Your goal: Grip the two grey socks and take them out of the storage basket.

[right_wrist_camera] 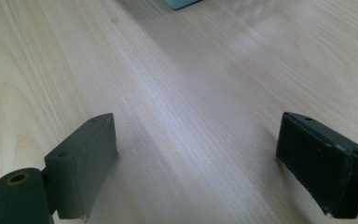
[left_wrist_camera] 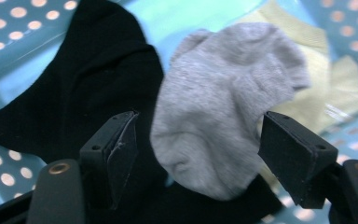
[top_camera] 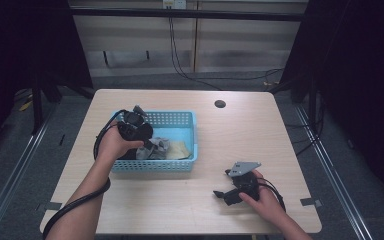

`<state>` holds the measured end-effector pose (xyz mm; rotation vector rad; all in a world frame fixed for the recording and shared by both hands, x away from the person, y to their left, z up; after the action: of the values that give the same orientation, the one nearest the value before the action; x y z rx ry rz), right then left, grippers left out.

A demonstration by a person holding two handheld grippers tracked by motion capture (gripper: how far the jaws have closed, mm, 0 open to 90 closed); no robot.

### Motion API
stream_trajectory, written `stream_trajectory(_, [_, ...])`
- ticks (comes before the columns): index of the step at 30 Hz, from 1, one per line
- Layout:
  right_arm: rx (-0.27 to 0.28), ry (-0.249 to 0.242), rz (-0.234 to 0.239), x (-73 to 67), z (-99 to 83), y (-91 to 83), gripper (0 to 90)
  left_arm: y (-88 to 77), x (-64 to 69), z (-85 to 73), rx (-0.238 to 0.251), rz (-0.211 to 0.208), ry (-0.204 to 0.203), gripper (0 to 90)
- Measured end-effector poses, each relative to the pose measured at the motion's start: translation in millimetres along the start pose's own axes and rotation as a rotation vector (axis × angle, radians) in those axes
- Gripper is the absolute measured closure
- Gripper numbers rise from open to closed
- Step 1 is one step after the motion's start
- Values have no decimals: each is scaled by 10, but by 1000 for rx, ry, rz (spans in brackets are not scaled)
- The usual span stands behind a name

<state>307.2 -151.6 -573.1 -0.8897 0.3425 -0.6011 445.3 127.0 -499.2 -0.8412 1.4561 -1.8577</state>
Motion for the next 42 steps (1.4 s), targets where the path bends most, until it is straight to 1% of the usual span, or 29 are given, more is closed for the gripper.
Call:
stream_trajectory(1, [0,0,-1,1,0,0,117,18,-4,18,10,-6,-7,271])
stream_trajectory(3, [1,-1,-1,1,1,1,117,38,11,19,-3,-18,-6,274])
stream_trajectory(4, [2,-1,-1,1,1,1,117,60,41,45,6,-23,6,274])
stream_trajectory(5, [2,-1,-1,1,1,1,117,60,41,45,6,-23,6,275])
stream_trajectory(8, [2,-2,-1,3,2,1,117,102,107,67,6,-37,18,290])
stream_trajectory(9, [2,-2,-1,3,2,1,117,116,119,58,-10,-38,27,290])
stream_trajectory(11, [1,-1,-1,2,1,0,117,162,124,67,-11,-33,21,358])
stream_trajectory(13, [2,0,1,-1,1,1,117,205,114,55,-31,-41,14,383])
stream_trajectory(14, [1,-1,-2,3,1,0,117,227,110,44,-44,-47,8,416])
stream_trajectory(16, [0,0,0,0,0,1,117,254,89,26,-62,-35,8,472])
stream_trajectory(17, [2,-1,-1,1,2,1,117,255,75,9,-78,-28,23,601])
stream_trajectory(18, [0,0,0,0,0,1,118,250,62,-9,-88,-27,22,641])
stream_trajectory(19, [1,0,0,0,0,1,117,239,46,-27,-103,-20,26,703])
stream_trajectory(20, [1,0,0,0,1,1,117,226,38,-34,-108,-17,31,752])
stream_trajectory(21, [0,0,0,0,0,1,117,226,38,-34,-108,-17,31,782])
stream_trajectory(22, [0,0,0,0,0,1,117,204,27,-39,-107,-13,26,782])
stream_trajectory(24, [3,-1,-1,2,3,1,118,138,9,-43,-104,-15,16,821])
stream_trajectory(28, [1,1,1,0,1,0,117,-28,-9,-36,-87,-3,29,829])
stream_trajectory(32, [1,0,-1,1,1,0,117,-205,2,-28,-73,-3,47,829])
stream_trajectory(34, [2,0,1,-1,2,1,117,-290,17,-31,-78,-3,60,829])
stream_trajectory(37, [3,-3,-6,8,4,-1,117,-400,53,-32,-79,-3,88,829])
stream_trajectory(38, [4,-3,-5,7,4,-1,117,-432,71,-33,-79,-4,88,829])
stream_trajectory(42, [1,0,1,0,1,0,117,-561,142,-37,-82,-6,116,829])
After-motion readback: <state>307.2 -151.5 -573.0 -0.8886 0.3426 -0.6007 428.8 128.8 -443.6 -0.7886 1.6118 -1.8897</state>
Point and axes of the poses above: each handheld gripper's, and its own axes: y roughly forward along the jaws, z roughly out of its top, x roughly to its right, the point moved 9 cm from there along y, roughly forward along the jaws, and after that the axes turned 10 degrees about -x, right-handed, at the moved point
